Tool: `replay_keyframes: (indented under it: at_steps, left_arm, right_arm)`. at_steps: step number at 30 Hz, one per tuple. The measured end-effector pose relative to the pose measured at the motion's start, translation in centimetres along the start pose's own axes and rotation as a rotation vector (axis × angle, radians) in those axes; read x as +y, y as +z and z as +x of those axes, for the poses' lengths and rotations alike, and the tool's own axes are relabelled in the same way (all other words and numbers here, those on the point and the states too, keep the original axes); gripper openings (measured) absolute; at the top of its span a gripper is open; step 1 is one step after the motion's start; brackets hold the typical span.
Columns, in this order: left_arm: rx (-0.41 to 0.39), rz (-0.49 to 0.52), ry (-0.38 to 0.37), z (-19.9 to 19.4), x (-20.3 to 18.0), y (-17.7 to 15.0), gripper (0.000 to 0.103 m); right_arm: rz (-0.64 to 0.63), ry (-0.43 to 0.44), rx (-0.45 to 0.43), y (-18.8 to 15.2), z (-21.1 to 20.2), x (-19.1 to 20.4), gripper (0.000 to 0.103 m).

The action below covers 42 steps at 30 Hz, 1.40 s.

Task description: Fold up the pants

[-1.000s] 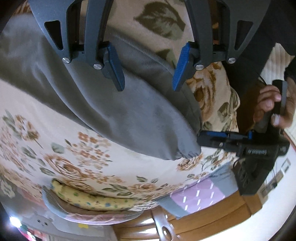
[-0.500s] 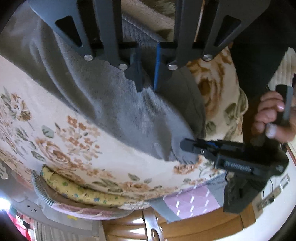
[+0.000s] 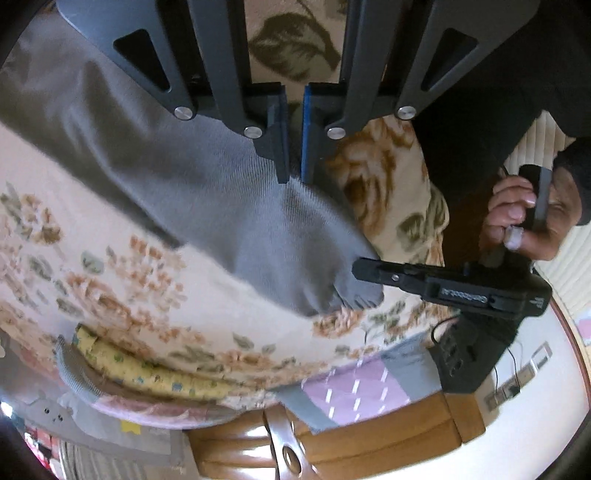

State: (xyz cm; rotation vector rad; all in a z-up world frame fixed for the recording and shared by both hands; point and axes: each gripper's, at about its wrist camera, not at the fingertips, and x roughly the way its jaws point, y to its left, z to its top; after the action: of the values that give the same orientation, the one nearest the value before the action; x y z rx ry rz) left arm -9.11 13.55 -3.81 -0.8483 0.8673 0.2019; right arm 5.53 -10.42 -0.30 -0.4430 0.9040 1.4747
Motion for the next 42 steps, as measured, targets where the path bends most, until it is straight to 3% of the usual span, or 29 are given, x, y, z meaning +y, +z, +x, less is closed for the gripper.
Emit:
replay_keyframes:
  at_steps: [4, 6, 8, 9, 10, 12, 18, 21, 27, 34, 37, 39, 40, 41, 42]
  left_arm:
    - [0.030, -0.032, 0.008, 1.0, 1.6, -0.5, 0.008]
    - [0.031, -0.042, 0.016, 0.9, 1.9, -0.5, 0.014]
    - [0.019, -0.050, 0.025, 0.3, 2.1, -0.5, 0.022]
    - [0.013, -0.058, 0.038, 0.0, 2.2, -0.4, 0.035]
    - [0.004, -0.064, 0.048, -0.3, 2.4, -0.4, 0.040]
    - [-0.021, -0.075, 0.051, -0.9, 2.7, -0.3, 0.043]
    - [0.000, -0.123, 0.057, -0.7, 2.8, -0.2, 0.061]
    - [0.043, -0.145, 0.010, 0.4, 1.5, -1.4, 0.061]
    - [0.106, -0.170, 0.029, 3.8, -0.4, -2.6, 0.062]
    - [-0.031, -0.359, 0.013, 2.9, 1.6, -2.0, 0.063]
    - [-0.064, -0.382, 0.032, 3.2, 1.8, -1.9, 0.063]
    - [-0.099, -0.364, 0.048, 3.6, 1.6, -1.9, 0.062]
    - [-0.112, -0.348, 0.050, 3.8, 1.3, -1.7, 0.061]
    - [-0.126, -0.315, 0.051, 3.9, 1.0, -1.5, 0.051]
    - [-0.130, -0.291, 0.041, 3.9, 0.9, -1.4, 0.023]
  right_arm:
    - [0.033, -0.002, 0.063, -1.2, 2.7, -0.4, 0.007]
    - [0.055, -0.014, 0.073, -1.5, 3.5, -0.6, 0.011]
    - [0.088, -0.002, 0.066, -1.6, 3.5, -0.8, 0.018]
    - [0.106, 0.010, 0.056, -1.6, 3.2, -0.9, 0.027]
    - [0.116, 0.020, 0.048, -1.6, 2.9, -0.9, 0.038]
    - [0.136, 0.033, 0.011, -1.4, 1.9, -1.1, 0.046]
    - [0.203, -0.022, -0.074, 0.3, -0.5, -3.3, 0.046]
    - [0.237, -0.070, -0.092, 1.3, -0.8, -4.8, 0.046]
    - [0.273, -0.097, -0.098, 4.1, 0.0, -8.5, 0.046]
    - [0.265, -0.104, 0.012, 6.6, 4.5, -12.5, 0.046]
    - [0.243, -0.077, 0.098, 7.0, 7.3, -13.3, 0.046]
    - [0.176, -0.113, 0.172, 6.7, 9.3, -12.9, 0.046]
    - [0.154, -0.120, 0.182, 6.6, 9.8, -12.7, 0.041]
    - [0.139, -0.119, 0.172, 6.4, 9.8, -12.6, 0.033]
    - [0.142, -0.098, 0.156, 6.4, 9.6, -12.5, 0.016]
